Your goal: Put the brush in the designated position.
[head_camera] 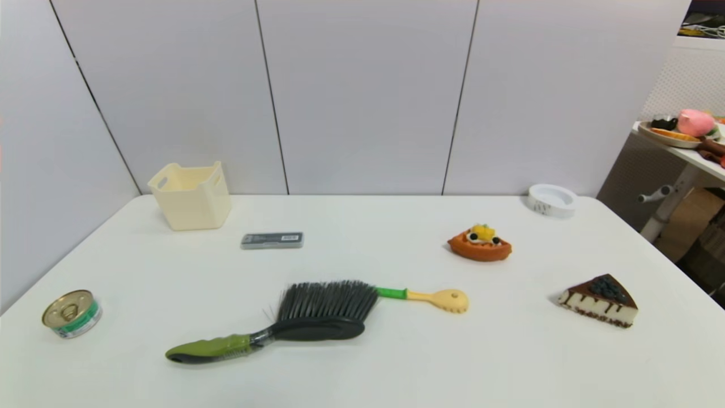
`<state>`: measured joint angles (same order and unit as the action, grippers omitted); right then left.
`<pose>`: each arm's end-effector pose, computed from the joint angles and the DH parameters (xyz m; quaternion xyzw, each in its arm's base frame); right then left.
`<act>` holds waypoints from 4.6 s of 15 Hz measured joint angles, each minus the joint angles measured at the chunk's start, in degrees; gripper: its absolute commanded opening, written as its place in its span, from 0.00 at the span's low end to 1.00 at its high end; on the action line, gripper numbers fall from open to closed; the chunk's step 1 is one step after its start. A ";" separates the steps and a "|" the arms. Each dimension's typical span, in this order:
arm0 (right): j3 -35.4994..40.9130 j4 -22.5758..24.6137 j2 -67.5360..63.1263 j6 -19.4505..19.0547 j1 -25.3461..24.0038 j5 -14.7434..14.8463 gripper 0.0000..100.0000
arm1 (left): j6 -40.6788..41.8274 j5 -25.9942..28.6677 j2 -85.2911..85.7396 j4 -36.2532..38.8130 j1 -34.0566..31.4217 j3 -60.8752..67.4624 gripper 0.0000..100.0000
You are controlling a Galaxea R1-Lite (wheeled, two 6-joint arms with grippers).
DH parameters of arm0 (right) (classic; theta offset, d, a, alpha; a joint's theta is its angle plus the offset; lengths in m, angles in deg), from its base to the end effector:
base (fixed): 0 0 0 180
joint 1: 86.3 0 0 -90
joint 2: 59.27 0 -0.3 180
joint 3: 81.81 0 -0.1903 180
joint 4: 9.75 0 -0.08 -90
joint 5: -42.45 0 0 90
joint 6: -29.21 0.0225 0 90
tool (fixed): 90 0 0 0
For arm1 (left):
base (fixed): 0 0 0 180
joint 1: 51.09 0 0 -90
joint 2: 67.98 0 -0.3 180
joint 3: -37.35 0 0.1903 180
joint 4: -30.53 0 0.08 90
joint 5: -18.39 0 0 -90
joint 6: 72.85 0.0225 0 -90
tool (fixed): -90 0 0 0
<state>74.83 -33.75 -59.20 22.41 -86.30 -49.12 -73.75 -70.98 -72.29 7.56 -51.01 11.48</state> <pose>-0.0229 0.0006 0.0743 -0.0592 0.0042 0.0140 0.9981 -0.0197 -0.0002 0.0900 -0.0079 0.0124 -0.0061 0.9999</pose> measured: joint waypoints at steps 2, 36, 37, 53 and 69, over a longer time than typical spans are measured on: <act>0.00 0.01 0.00 0.00 0.00 0.00 1.00 | 0.00 0.41 -7.45 0.74 0.30 -5.84 1.00; 0.00 0.01 0.00 0.00 0.00 0.00 1.00 | 52.11 39.91 -93.43 -8.30 13.70 -44.24 1.00; 0.00 0.01 0.00 0.02 0.00 0.00 1.00 | 51.04 38.64 -93.65 -7.29 14.06 -44.30 1.00; 0.00 0.01 0.00 0.02 0.00 0.02 1.00 | 45.21 35.36 -96.93 -1.56 18.27 -43.01 1.00; 0.00 0.01 0.00 0.00 0.00 0.00 1.00 | 45.21 35.35 -98.52 -0.95 18.83 -44.11 0.00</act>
<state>74.83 -33.74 -59.20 22.41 -86.30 -49.12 -28.54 -35.63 -170.82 6.61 -32.18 -32.62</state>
